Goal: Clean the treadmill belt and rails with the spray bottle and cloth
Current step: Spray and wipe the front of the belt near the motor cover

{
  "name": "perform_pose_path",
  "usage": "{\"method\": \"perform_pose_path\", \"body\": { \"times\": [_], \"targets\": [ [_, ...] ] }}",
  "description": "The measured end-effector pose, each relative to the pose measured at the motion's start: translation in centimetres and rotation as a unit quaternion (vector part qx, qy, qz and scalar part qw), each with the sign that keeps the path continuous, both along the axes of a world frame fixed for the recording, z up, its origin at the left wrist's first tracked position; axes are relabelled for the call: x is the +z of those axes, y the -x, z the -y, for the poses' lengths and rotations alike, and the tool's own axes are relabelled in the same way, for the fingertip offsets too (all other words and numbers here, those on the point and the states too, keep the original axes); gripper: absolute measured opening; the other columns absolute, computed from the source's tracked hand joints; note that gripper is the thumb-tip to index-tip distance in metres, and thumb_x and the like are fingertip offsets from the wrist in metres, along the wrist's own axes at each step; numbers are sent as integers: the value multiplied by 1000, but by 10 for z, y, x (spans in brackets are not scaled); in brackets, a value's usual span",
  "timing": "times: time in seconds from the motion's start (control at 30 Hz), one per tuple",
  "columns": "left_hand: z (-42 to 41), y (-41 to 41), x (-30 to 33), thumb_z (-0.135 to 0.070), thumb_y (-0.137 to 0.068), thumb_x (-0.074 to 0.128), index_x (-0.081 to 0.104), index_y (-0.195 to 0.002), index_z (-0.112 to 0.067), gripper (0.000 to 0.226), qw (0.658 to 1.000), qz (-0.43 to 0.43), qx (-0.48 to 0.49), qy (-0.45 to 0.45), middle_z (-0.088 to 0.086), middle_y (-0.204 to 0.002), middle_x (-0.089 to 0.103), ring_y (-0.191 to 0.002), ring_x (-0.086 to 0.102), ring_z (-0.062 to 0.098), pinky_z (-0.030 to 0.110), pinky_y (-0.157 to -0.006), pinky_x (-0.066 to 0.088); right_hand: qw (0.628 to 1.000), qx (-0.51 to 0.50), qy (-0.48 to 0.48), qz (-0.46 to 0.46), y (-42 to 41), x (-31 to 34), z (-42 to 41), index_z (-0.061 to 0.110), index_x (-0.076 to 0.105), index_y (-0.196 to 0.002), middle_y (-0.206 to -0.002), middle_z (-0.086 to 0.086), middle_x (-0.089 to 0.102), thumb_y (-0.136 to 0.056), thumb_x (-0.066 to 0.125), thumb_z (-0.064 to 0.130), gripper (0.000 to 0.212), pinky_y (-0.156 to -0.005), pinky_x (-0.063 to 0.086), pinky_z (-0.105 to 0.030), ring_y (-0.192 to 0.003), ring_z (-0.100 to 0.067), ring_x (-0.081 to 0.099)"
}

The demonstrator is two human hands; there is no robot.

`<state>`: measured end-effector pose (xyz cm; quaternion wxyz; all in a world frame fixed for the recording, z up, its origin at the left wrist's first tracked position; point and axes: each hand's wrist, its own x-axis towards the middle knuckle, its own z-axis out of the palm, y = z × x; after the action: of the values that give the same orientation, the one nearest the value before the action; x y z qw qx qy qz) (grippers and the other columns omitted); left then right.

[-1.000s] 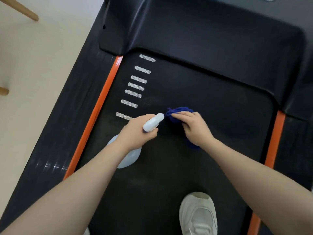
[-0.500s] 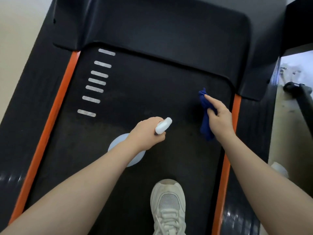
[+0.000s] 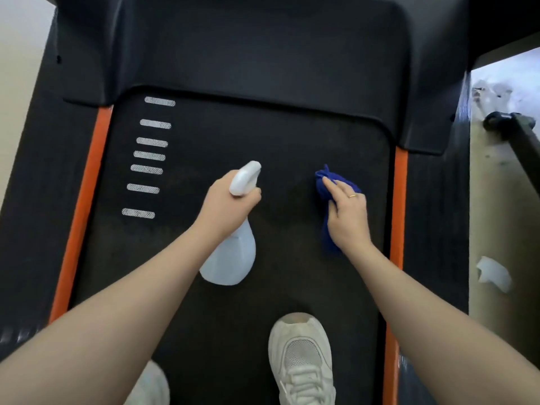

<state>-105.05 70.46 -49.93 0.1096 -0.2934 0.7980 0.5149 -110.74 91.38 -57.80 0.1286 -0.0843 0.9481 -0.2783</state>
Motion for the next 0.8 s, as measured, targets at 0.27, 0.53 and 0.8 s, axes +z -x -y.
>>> {"method": "perform_pose_path", "body": {
  "times": [0.27,0.53,0.8],
  "targets": [
    [52,-4,1,-12,-86,61,63,-96,-14,11,990,-83,106,40,-9,-84,61,-79,56,6,18,-71,43,909,398,-125,4,-44,10,109,30,21,-148,-155,-2,18,-91,48,12,65,-92,33,-40,-124,-32,30],
    [84,-12,-13,-12,-85,59,63,-87,-12,5,985,-60,156,43,-7,-74,57,-69,51,5,20,-65,40,955,221,-120,-160,15,-13,104,19,63,-120,-120,-10,63,-62,68,-3,62,-63,44,-37,-84,-37,57],
    [64,-2,-16,-14,-87,63,62,-110,-15,23,993,-69,49,77,-6,-92,60,-85,54,7,6,-72,37,868,463,-94,-153,-30,-16,100,25,60,-124,-123,-6,61,-64,76,13,63,-58,47,-36,-87,-32,59]
  ]
}}
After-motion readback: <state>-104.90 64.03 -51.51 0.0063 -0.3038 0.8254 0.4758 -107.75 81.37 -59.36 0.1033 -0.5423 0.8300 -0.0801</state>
